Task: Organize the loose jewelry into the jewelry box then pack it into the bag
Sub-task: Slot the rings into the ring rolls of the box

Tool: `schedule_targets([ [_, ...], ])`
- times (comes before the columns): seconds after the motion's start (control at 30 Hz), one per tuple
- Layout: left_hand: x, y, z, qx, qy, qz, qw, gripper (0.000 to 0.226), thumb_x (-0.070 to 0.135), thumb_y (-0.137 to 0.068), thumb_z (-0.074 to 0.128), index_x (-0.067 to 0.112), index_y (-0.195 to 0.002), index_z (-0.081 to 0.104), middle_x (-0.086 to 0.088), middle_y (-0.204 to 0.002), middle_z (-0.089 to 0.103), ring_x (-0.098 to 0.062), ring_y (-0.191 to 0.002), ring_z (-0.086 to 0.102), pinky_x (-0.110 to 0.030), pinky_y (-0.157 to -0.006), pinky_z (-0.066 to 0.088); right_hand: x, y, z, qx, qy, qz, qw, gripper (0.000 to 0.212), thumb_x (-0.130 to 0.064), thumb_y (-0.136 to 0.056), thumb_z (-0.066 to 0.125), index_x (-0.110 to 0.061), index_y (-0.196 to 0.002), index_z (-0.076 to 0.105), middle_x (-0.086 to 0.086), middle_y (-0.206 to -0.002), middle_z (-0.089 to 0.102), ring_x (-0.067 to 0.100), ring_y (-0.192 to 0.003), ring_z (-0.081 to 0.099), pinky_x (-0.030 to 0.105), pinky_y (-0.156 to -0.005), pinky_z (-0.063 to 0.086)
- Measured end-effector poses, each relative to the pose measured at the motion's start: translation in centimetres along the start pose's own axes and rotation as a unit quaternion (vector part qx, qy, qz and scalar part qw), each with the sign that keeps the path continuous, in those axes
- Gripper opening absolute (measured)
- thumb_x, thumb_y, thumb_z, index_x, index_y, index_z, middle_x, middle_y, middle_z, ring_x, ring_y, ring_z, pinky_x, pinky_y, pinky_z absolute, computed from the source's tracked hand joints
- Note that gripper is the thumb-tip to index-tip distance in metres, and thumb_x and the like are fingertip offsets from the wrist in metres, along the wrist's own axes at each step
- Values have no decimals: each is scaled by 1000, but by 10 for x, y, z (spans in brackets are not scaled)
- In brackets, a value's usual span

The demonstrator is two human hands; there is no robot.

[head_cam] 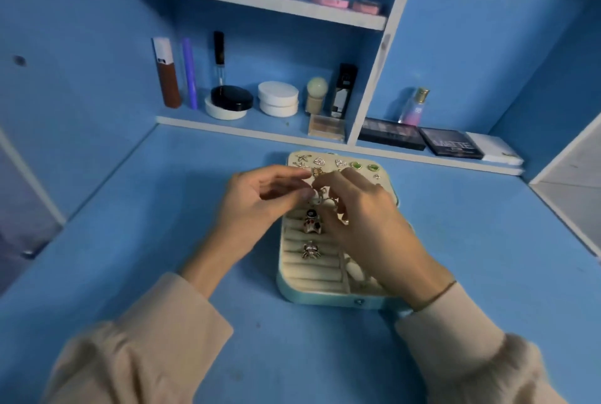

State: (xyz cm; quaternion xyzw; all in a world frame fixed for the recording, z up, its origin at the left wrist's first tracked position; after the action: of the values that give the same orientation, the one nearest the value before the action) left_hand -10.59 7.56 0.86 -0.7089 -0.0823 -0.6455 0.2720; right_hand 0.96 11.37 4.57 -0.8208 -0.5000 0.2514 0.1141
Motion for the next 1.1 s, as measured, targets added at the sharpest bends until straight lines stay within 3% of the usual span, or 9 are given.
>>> schedule_targets([
  [0.1,-3,-1,2,-9,14,-9,1000,25,3,-68,76,17,-88,71,0,-79,73,-12,-77,67,-22,-79,53,0,1,0,7,6,1,1000,27,-6,-82,61,-12,-108,62,3,-88,56,25,-69,55,42,-62,50],
  [0.2,-3,-2,1,-9,7,-6,1000,25,-4,-73,73,16,-88,70,-1,-81,73,-11,-78,67,-17,-77,53,9,8,-8,35,-38,27,998,25,-16,-81,66,-16,-106,67,-8,-84,52,8,-65,51,33,-65,49],
  [0.4,-5,-3,-5,8,48,-8,999,25,-8,-76,69,14,-89,69,-5,-83,72,-12,-76,67,-17,-72,54,9,36,-14,0,-168,60,984,12,-28,-73,68,-26,-83,75,-11,-70,63,10,-61,57,17,-61,47],
  [0.5,-6,-4,-6,14,54,-9,998,24,-9,-77,68,12,-88,69,-4,-80,72,-11,-73,66,-16,-68,53,6,46,-12,-35,-219,69,973,17,-32,-68,72,-31,-85,72,-12,-68,63,9,-57,55,8,-58,41],
  [0.67,-8,-3,-6,6,46,-13,999,22,-5,-78,69,13,-91,69,-6,-84,72,-14,-78,67,-19,-72,54,-3,52,-10,-76,-188,20,979,19,-19,-76,68,-28,-91,76,-16,-80,68,7,-68,63,12,-64,46],
  [0.8,-10,-4,-7,6,38,-13,999,22,-4,-78,70,14,-90,69,-6,-84,72,-13,-78,67,-19,-73,54,-2,51,-9,-80,-199,39,976,27,-22,-73,68,-35,-97,69,-17,-78,70,5,-69,66,11,-66,48],
  [1.0,-9,-4,-5,1,31,-10,999,22,-3,-78,70,16,-89,69,-4,-83,72,-7,-71,66,-17,-72,52,-7,47,-9,-88,-173,8,981,11,-17,-71,71,-26,-77,74,-16,-76,69,3,-67,64,7,-64,44],
  [1.1,-10,-4,-6,0,28,-9,1000,22,-2,-78,71,16,-90,70,-4,-84,73,-9,-75,67,-21,-76,54,-14,46,-10,-89,-140,-27,986,7,-16,-72,72,-21,-75,74,-11,-72,66,6,-63,60,14,-59,45],
])
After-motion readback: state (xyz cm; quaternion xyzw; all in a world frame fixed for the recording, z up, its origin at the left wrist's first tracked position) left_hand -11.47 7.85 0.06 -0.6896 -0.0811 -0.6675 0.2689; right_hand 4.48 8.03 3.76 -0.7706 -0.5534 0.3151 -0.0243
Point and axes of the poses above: each hand's wrist, its own y-axis away from the middle knuckle, its own z-axis out of the palm, x = y × z, the point moved 9 cm from there along -y, towards the middle knuckle
